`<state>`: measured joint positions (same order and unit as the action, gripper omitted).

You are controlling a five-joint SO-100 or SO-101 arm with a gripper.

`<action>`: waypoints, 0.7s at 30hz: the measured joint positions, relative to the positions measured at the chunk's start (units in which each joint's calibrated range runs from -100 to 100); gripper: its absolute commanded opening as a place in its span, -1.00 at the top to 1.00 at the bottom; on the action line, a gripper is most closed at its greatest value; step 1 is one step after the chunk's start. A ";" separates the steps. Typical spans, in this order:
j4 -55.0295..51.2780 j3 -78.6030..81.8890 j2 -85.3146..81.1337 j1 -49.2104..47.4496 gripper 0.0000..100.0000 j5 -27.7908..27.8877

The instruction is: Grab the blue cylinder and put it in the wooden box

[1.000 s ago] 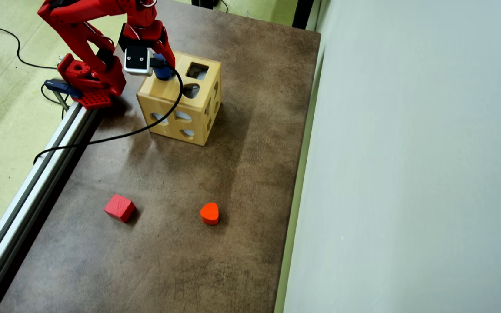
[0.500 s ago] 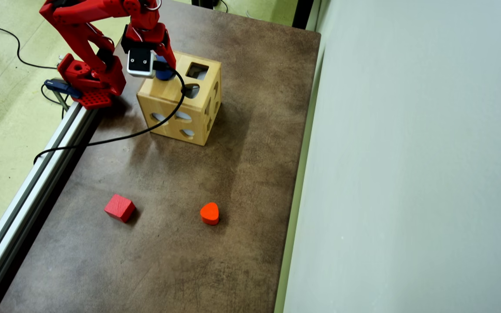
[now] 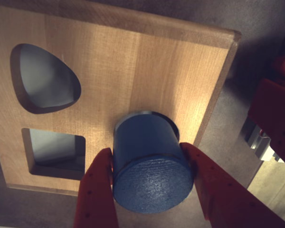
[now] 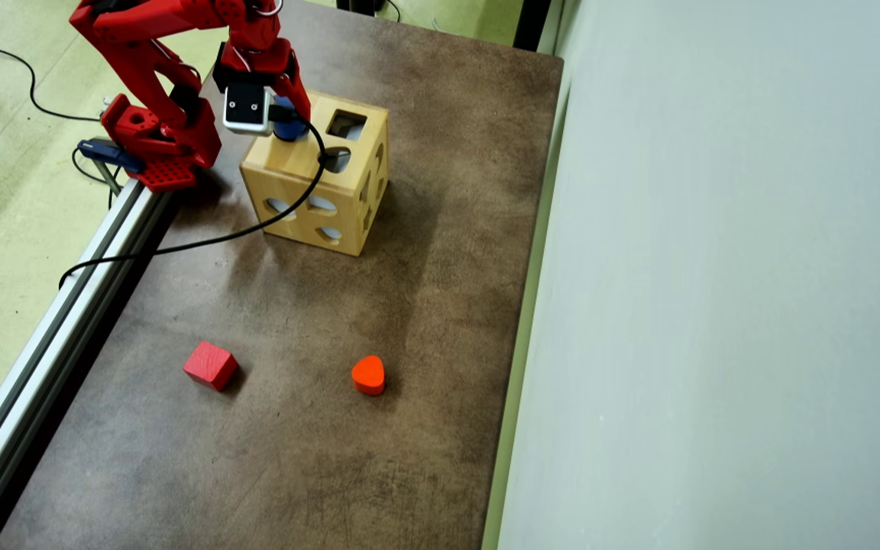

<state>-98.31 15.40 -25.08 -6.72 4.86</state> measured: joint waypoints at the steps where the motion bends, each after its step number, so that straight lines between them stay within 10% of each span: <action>1: 0.00 0.00 0.00 0.00 0.62 0.00; 21: 0.00 0.63 0.34 0.57 0.59 0.05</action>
<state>-98.31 16.03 -24.75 -6.14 4.91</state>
